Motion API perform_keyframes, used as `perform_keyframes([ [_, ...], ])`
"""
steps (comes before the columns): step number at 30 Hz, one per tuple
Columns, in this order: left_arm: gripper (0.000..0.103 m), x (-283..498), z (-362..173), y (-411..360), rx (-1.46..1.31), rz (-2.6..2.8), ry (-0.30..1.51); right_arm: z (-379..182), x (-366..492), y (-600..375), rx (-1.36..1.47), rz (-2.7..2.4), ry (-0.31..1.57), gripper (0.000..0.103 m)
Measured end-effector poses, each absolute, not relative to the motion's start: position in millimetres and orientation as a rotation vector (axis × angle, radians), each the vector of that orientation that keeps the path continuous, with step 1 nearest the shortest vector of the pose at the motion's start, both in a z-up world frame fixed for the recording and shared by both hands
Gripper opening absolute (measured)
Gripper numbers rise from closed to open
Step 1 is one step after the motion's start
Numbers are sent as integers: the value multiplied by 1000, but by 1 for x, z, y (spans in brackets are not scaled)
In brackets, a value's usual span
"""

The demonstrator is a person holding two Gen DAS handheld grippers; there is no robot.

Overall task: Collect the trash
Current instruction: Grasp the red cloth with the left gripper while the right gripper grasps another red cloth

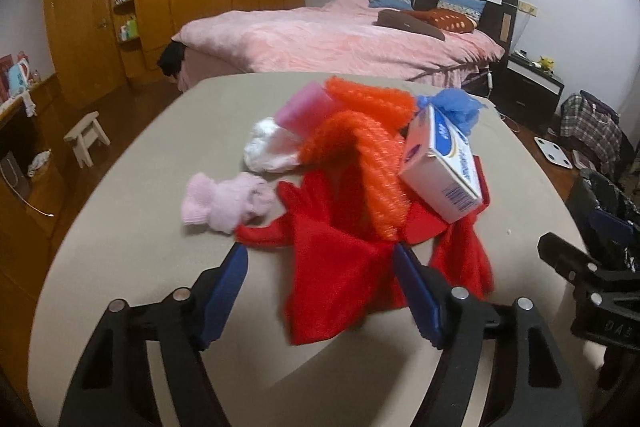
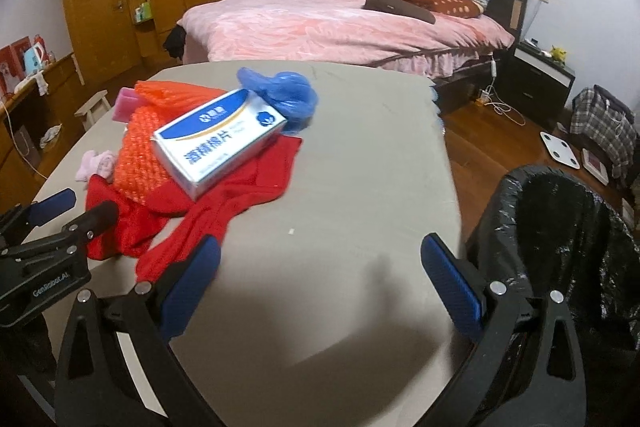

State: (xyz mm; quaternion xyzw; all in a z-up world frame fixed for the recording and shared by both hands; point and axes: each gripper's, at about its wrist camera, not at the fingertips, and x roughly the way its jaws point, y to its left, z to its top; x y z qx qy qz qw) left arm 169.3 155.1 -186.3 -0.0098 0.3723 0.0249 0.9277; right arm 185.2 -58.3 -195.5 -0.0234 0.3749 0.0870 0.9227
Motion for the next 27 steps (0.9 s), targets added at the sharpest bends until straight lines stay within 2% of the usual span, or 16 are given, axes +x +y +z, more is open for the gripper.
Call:
perform_keyframes([
  [2, 73, 177, -189, 147, -6, 41, 779, -196, 187, -61, -40, 174, 771, 97],
  [3, 68, 179, -192, 143, -2, 37, 787, -197, 186, -61, -39, 173, 770, 97],
  [5, 53, 185, -199, 138, -6, 15, 827, -197, 186, -62, -40, 174, 767, 97],
  [6, 38, 189, -204, 136, -5, 5, 854, -197, 186, -63, -42, 174, 766, 97],
  [7, 28, 191, -206, 136, -10, -6, 867, -198, 186, -63, -43, 175, 768, 98],
  [10, 13, 191, -205, 140, -47, -19, 864, -199, 187, -63, -36, 180, 773, 98],
  [13, 10, 186, -199, 147, -75, -12, 832, -201, 186, -59, -29, 196, 778, 98],
  [22, 10, 166, -181, 175, -60, 40, 771, -202, 189, -27, -31, 282, 792, 97],
  [25, 9, 162, -179, 181, -65, 54, 762, -206, 193, -13, -43, 305, 814, 90],
  [27, 9, 162, -176, 183, -65, 54, 752, -209, 195, -7, -45, 319, 832, 80],
])
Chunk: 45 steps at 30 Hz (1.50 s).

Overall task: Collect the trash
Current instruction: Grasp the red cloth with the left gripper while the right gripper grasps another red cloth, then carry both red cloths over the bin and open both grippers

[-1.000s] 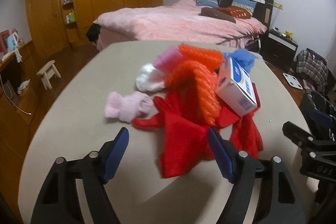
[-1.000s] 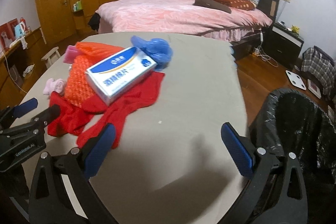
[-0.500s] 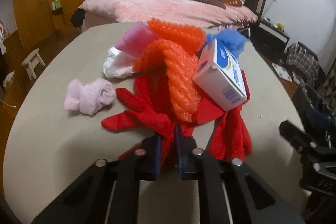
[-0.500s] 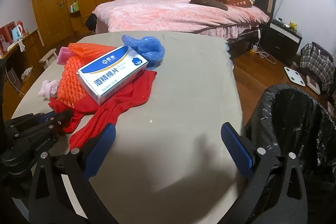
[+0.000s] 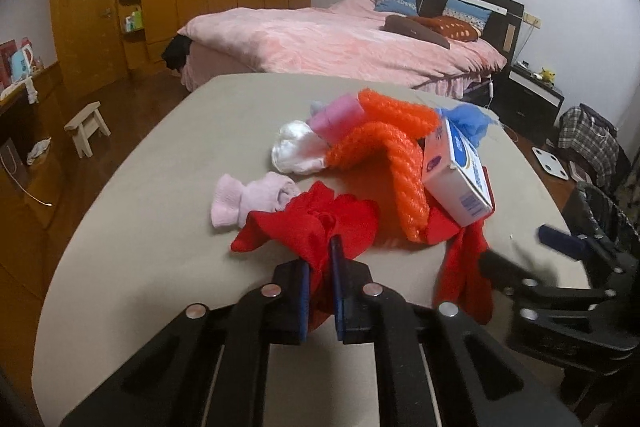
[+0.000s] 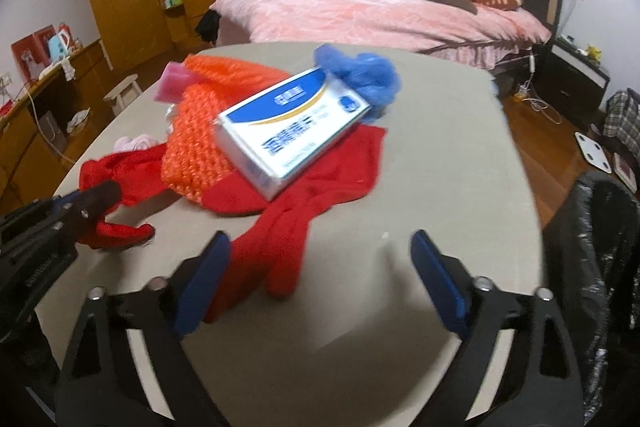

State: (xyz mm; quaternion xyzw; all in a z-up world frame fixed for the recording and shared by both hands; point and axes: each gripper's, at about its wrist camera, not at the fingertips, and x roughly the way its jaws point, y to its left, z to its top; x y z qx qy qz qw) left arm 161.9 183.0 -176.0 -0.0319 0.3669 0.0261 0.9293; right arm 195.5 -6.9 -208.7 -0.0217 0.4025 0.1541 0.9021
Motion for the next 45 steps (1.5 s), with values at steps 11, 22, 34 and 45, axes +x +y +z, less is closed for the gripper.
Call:
perform_keyframes([
  [11, 10, 162, -169, 174, -64, 27, 739, -220, 204, 9, -73, 410, 914, 12],
  [22, 10, 157, -155, 158, -45, 4, 712, -190, 188, -44, -46, 311, 846, 10],
  [34, 10, 147, -117, 129, -42, -52, 645, -140, 172, -91, 29, 301, 729, 10],
  [45, 10, 142, -84, 116, -27, -88, 588, -96, 162, -100, 41, 309, 637, 10],
])
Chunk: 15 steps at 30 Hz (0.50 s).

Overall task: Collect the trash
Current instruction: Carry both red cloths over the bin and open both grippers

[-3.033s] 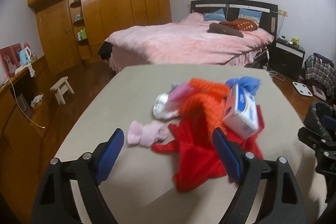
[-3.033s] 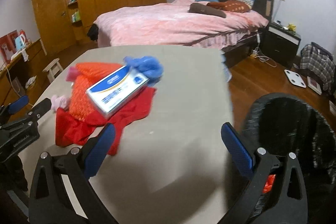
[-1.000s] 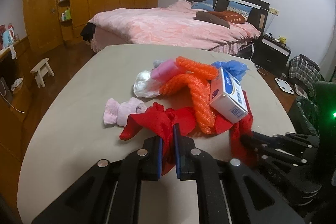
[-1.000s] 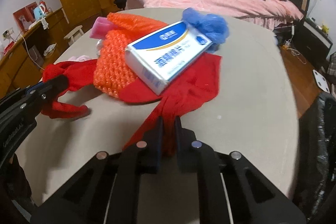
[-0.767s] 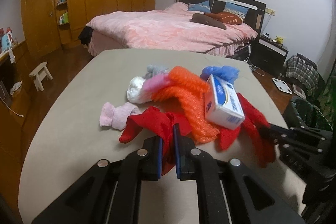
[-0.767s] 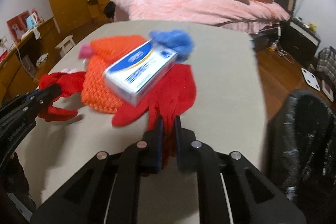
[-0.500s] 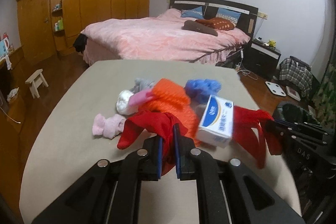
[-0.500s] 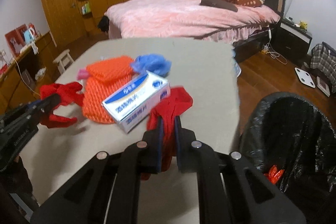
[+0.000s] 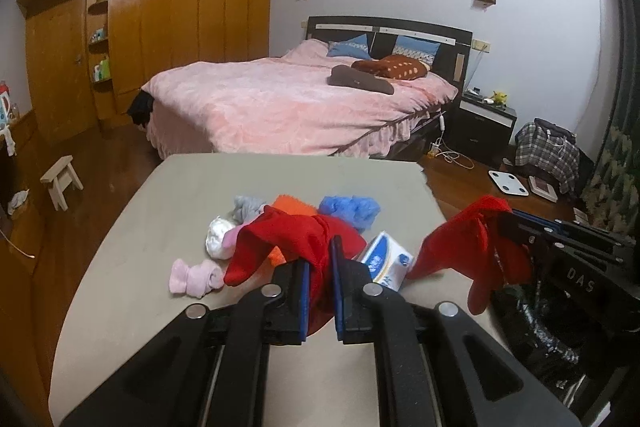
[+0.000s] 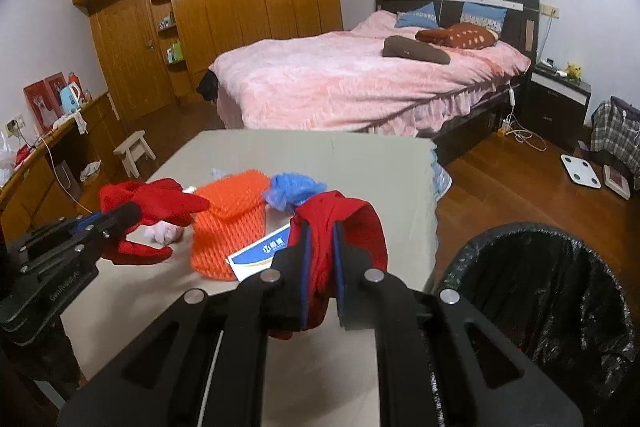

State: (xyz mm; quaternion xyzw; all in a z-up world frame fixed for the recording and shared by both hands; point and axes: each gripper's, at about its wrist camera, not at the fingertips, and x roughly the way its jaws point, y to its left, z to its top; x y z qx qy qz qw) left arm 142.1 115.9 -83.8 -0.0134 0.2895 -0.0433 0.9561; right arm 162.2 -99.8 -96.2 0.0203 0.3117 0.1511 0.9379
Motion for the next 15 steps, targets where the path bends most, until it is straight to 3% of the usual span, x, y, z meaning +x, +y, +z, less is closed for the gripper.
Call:
perform_keyframes([
  [15, 10, 140, -65, 69, 6, -178, 554, -69, 137, -149, 91, 242, 575, 10],
])
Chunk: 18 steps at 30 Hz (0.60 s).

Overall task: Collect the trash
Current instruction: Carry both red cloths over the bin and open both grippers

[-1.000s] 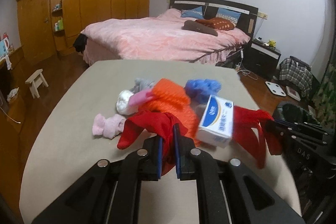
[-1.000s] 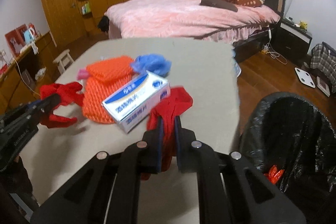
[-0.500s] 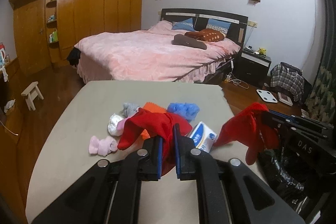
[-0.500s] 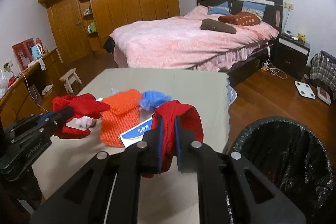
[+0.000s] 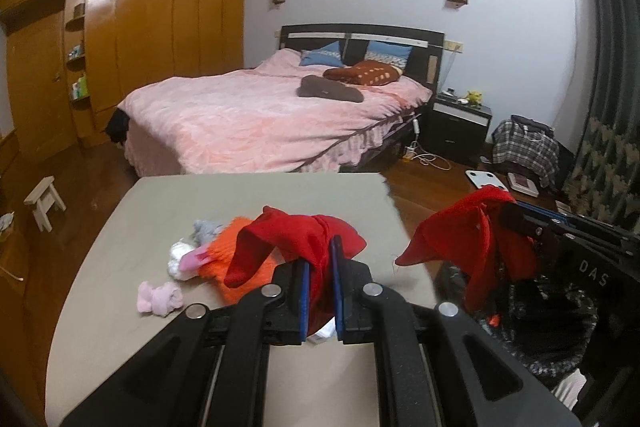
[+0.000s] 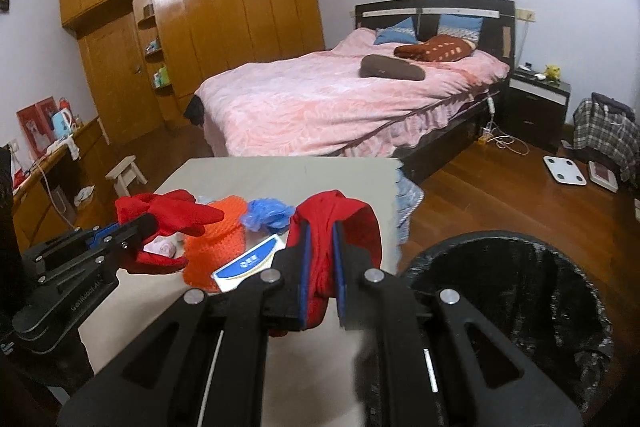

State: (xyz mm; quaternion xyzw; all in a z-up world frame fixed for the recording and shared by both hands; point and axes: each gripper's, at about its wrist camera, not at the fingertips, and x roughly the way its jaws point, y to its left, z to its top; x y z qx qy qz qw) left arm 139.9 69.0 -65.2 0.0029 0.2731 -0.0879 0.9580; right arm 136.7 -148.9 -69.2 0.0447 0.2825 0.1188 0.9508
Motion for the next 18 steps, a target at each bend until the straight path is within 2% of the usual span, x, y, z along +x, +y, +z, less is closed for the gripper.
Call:
perform_keyframes([
  [18, 10, 137, -60, -45, 49, -405, 530, -64, 94, -255, 124, 6, 540, 10],
])
